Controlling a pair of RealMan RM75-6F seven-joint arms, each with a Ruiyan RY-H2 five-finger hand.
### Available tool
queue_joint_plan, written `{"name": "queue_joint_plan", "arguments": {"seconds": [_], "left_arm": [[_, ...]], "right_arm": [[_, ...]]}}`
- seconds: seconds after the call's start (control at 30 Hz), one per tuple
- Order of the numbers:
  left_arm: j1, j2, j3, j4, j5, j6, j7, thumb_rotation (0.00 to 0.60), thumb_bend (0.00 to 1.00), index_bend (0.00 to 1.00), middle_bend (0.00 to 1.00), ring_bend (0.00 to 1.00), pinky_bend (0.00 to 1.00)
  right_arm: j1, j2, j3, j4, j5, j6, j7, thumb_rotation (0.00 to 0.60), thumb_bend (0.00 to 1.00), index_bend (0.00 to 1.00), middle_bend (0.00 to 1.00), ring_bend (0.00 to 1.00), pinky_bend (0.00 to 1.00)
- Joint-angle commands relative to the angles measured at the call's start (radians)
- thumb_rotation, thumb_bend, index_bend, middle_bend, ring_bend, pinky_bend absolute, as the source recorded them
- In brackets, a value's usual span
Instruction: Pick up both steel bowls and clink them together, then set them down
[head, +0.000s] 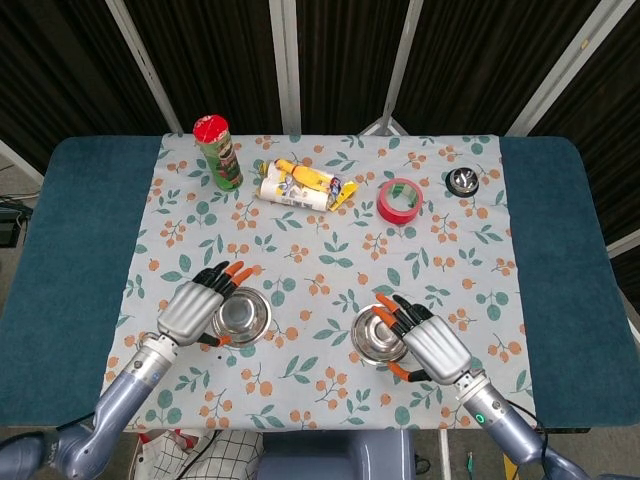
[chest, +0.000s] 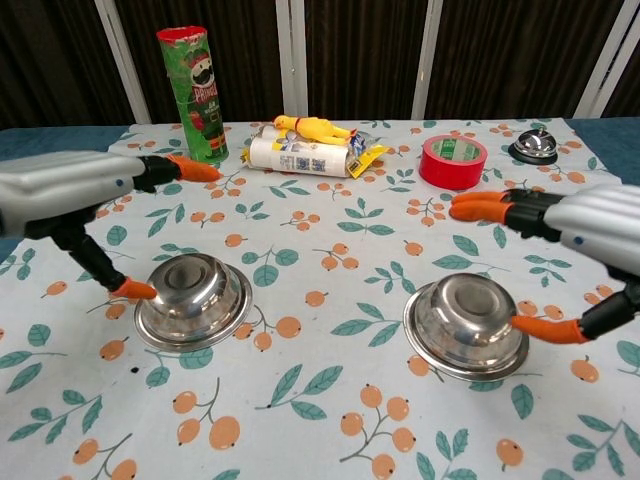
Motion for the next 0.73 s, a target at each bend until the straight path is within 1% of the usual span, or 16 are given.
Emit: {"name": "queue_joint_plan", "arguments": {"seconds": [0.03, 0.1, 0.17, 0.2, 0.3, 0.4, 0.47, 0.53, 0.6, 0.67, 0.73], "left_arm": [[0.107, 0.098, 0.091, -0.049, 0.124, 0.167, 0.107, 0.582, 0.10, 0.00, 0.00, 0.00, 0.12], [0.159, 0.124, 0.120, -0.048, 0.154, 0.243, 0.137, 0.584, 0.10, 0.00, 0.00, 0.00, 0.11], [0.233, 0.142, 0.159, -0.033, 0.173, 0.334, 0.140, 0.588, 0.10, 0.00, 0.00, 0.00, 0.11], [0.279, 0.144, 0.185, -0.006, 0.182, 0.381, 0.127, 0.589, 0.10, 0.00, 0.00, 0.00, 0.10], [0.374, 0.128, 0.224, 0.090, 0.186, 0.471, 0.069, 0.593, 0.10, 0.00, 0.00, 0.00, 0.10], [0.443, 0.111, 0.220, 0.178, 0.185, 0.558, -0.051, 0.599, 0.11, 0.00, 0.00, 0.00, 0.10], [0.466, 0.120, 0.211, 0.205, 0.188, 0.597, -0.093, 0.599, 0.11, 0.00, 0.00, 0.00, 0.10], [0.492, 0.133, 0.190, 0.223, 0.204, 0.660, -0.184, 0.599, 0.11, 0.00, 0.00, 0.00, 0.10], [0.504, 0.145, 0.179, 0.234, 0.204, 0.677, -0.231, 0.600, 0.11, 0.00, 0.00, 0.00, 0.10], [0.509, 0.162, 0.176, 0.239, 0.205, 0.668, -0.287, 0.599, 0.11, 0.00, 0.00, 0.00, 0.10], [0.508, 0.177, 0.175, 0.243, 0.207, 0.649, -0.318, 0.599, 0.11, 0.00, 0.00, 0.00, 0.10]], "right_arm": [[-0.053, 0.079, 0.012, -0.017, -0.002, 0.078, -0.054, 0.486, 0.38, 0.00, 0.00, 0.00, 0.16], [-0.091, 0.119, 0.013, -0.029, 0.041, 0.109, -0.111, 0.517, 0.38, 0.00, 0.00, 0.00, 0.15], [-0.148, 0.147, 0.023, -0.033, 0.105, 0.170, -0.170, 0.524, 0.38, 0.00, 0.00, 0.00, 0.14], [-0.186, 0.150, 0.029, -0.024, 0.137, 0.216, -0.186, 0.537, 0.38, 0.00, 0.00, 0.00, 0.13], [-0.262, 0.147, 0.029, 0.027, 0.177, 0.302, -0.180, 0.582, 0.38, 0.00, 0.00, 0.00, 0.11], [-0.333, 0.148, 0.035, 0.076, 0.221, 0.374, -0.126, 0.589, 0.38, 0.00, 0.00, 0.00, 0.07], [-0.370, 0.150, 0.044, 0.097, 0.252, 0.408, -0.084, 0.590, 0.38, 0.00, 0.00, 0.00, 0.04], [-0.396, 0.169, 0.048, 0.122, 0.260, 0.432, -0.061, 0.591, 0.38, 0.00, 0.00, 0.00, 0.04], [-0.411, 0.178, 0.060, 0.119, 0.266, 0.448, -0.027, 0.591, 0.38, 0.00, 0.00, 0.00, 0.04], [-0.419, 0.193, 0.065, 0.112, 0.267, 0.442, 0.010, 0.591, 0.38, 0.00, 0.00, 0.00, 0.04], [-0.424, 0.203, 0.067, 0.113, 0.264, 0.437, 0.019, 0.591, 0.38, 0.00, 0.00, 0.00, 0.02]]}}
